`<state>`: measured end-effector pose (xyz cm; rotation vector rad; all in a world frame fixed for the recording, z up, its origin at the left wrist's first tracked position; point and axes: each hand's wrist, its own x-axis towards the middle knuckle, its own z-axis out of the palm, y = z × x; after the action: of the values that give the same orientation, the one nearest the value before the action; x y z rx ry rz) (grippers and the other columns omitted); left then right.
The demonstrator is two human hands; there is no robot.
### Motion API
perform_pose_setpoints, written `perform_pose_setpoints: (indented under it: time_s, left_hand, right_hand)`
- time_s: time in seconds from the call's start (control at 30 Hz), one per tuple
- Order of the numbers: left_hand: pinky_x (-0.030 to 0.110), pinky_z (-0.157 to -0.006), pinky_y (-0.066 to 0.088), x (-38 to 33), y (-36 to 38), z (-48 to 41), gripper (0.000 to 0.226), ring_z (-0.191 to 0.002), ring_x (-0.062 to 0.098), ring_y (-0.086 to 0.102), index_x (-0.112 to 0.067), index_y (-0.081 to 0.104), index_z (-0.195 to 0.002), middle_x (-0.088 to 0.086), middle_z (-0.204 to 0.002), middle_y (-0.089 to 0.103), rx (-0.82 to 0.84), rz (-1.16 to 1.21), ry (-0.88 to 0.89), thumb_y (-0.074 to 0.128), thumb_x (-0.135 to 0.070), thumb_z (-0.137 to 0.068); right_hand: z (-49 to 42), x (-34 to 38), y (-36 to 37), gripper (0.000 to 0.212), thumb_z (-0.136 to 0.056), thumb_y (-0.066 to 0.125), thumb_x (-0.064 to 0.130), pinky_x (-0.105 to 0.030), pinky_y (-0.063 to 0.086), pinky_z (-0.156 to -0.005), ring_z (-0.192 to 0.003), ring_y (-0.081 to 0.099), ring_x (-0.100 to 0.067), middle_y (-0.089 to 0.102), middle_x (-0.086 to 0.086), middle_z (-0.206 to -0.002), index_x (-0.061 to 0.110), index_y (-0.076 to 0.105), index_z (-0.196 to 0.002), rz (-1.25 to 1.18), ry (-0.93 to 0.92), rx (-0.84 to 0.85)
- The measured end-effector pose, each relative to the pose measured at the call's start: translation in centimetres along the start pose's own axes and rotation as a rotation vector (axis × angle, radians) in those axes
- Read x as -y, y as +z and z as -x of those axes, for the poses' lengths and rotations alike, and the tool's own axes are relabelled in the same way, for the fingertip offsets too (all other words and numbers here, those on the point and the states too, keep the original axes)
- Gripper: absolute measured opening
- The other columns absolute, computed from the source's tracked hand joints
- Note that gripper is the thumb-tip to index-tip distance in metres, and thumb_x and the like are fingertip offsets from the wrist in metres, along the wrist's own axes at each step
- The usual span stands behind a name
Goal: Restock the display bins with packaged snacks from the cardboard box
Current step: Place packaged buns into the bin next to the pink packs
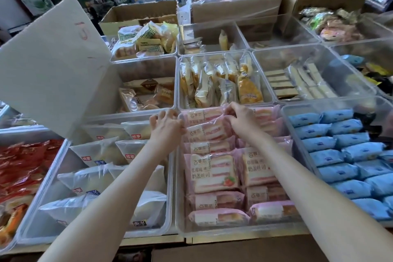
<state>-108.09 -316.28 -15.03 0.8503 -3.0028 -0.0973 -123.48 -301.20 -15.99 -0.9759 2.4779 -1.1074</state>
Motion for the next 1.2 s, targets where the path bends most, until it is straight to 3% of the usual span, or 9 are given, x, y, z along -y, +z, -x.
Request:
perform_pose_setpoints:
  time_s: [0.1,0.17,0.27,0.43,0.63,0.77,0.9,1.07,1.2]
  left_hand:
    - [0.037,-0.093,0.023,0.0,-0.3,-0.5,0.020,-0.117,0.022,0.033,-0.019,0.067,-0.105,0.003,-0.126,0.046,-0.210,0.113,-0.085,0.053,-0.028,-0.094]
    - [0.035,-0.089,0.021,-0.5,-0.5,-1.0,0.021,-0.113,0.022,0.036,-0.017,0.068,-0.104,0.004,-0.119,0.048,-0.275,0.111,-0.133,0.052,-0.027,-0.095]
    - [0.035,-0.087,0.017,-1.2,0.1,-1.2,0.020,-0.114,0.023,0.035,-0.018,0.065,-0.108,0.005,-0.118,0.046,-0.202,0.066,-0.121,0.050,-0.025,-0.096]
    - [0.038,-0.091,0.022,-0.7,1.1,-0.8,0.022,-0.117,0.025,0.036,-0.020,0.062,-0.111,0.006,-0.120,0.044,-0.164,0.069,-0.127,0.052,-0.031,-0.095]
    - [0.038,-0.096,0.021,-0.2,-0.3,0.9,0.027,-0.120,0.026,0.035,-0.019,0.060,-0.109,0.006,-0.124,0.042,-0.256,0.132,-0.141,0.057,-0.039,-0.091]
    - [0.043,-0.104,0.014,-0.1,-1.1,2.3,0.020,-0.136,0.028,0.015,-0.036,0.067,-0.105,0.005,-0.152,0.020,0.018,0.103,-0.044,0.053,-0.042,-0.092]
    - [0.053,-0.112,-0.008,-0.9,-1.2,2.5,0.022,-0.144,0.029,-0.011,-0.039,0.068,-0.105,0.003,-0.159,-0.009,0.266,0.014,-0.016,0.051,-0.045,-0.091]
    - [0.053,-0.113,-0.008,-1.0,-0.8,2.7,0.021,-0.146,0.026,-0.002,-0.033,0.073,-0.100,0.001,-0.159,0.008,0.191,0.082,-0.047,0.056,-0.043,-0.091]
    - [0.047,-0.110,-0.005,-0.7,-0.5,3.4,0.017,-0.144,0.024,0.005,-0.027,0.074,-0.097,0.005,-0.156,0.022,0.019,0.138,-0.090,0.058,-0.033,-0.091]
  right_hand:
    - [0.2,-0.4,-0.2,0.009,-0.090,0.057,0.003,-0.016,0.041,-0.062,-0.075,0.056,-0.010,0.060,0.003,-0.081,0.010,0.058,-0.084,-0.027,0.009,-0.093]
    - [0.2,-0.9,0.1,0.011,-0.089,0.055,0.001,-0.023,0.046,-0.064,-0.078,0.058,-0.015,0.062,-0.001,-0.081,0.008,0.060,-0.083,-0.013,0.019,-0.147]
    - [0.0,-1.2,0.7,0.010,-0.089,0.057,0.002,-0.034,0.050,-0.073,-0.086,0.058,-0.022,0.063,-0.007,-0.087,0.009,0.059,-0.082,-0.004,0.045,-0.132]
    - [0.4,-1.8,0.1,0.004,-0.090,0.059,0.011,-0.029,0.046,-0.080,-0.093,0.056,-0.020,0.060,-0.006,-0.098,0.015,0.059,-0.091,0.075,0.032,-0.028]
    - [2.7,-1.4,-1.2,0.025,-0.086,0.065,0.017,-0.032,0.037,-0.087,-0.104,0.048,-0.021,0.050,-0.001,-0.104,0.014,0.048,-0.104,0.192,-0.009,-0.013]
    - [3.8,-1.1,-1.1,0.013,-0.091,0.057,0.032,-0.030,0.021,-0.089,-0.115,0.036,-0.016,0.049,0.005,-0.114,0.022,0.060,-0.099,0.371,-0.099,0.103]
    - [3.6,-0.6,-0.9,0.026,-0.093,0.046,0.037,-0.038,0.021,-0.100,-0.118,0.032,-0.019,0.048,0.002,-0.122,0.022,0.066,-0.101,0.490,-0.043,0.183]
    - [3.6,-0.6,-0.5,0.026,-0.090,0.050,0.040,-0.043,0.021,-0.106,-0.127,0.026,-0.023,0.037,0.000,-0.141,0.021,0.066,-0.098,0.599,0.011,0.256]
    - [3.8,-0.1,-0.5,0.018,-0.092,0.056,0.032,-0.035,0.023,-0.093,-0.115,0.036,-0.020,0.048,0.004,-0.117,0.017,0.064,-0.089,0.485,-0.037,0.060]
